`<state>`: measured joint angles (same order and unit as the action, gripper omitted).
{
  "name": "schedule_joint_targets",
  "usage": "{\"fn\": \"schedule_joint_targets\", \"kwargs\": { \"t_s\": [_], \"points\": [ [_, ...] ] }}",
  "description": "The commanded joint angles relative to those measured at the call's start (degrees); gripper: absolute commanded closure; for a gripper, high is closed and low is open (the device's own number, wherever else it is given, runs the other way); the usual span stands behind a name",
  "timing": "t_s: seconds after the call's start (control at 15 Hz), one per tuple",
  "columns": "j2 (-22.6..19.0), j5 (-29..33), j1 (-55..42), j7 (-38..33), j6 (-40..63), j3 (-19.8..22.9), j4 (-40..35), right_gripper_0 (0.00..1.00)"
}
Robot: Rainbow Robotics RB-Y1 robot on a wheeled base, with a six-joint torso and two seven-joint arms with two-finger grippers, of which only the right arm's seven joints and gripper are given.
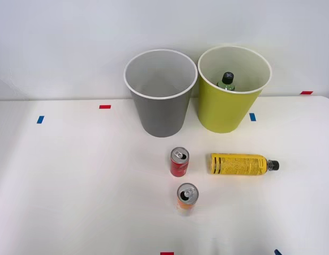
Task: Put cans in the gray bin, plastic bottles in the light green bin
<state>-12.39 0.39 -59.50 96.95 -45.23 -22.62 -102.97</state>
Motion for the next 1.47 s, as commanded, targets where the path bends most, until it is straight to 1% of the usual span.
{"fn": "schedule_joint_targets", "kwargs": {
  "t_s": [0.07, 1.47],
  "points": [
    [-0.2, 0.8, 0.1, 0.3, 0.1, -0.1, 0.1, 0.01],
    [-0.2, 0.8, 0.2, 0.3, 0.1, -0.1, 0.2, 0.01]
  ]
}}
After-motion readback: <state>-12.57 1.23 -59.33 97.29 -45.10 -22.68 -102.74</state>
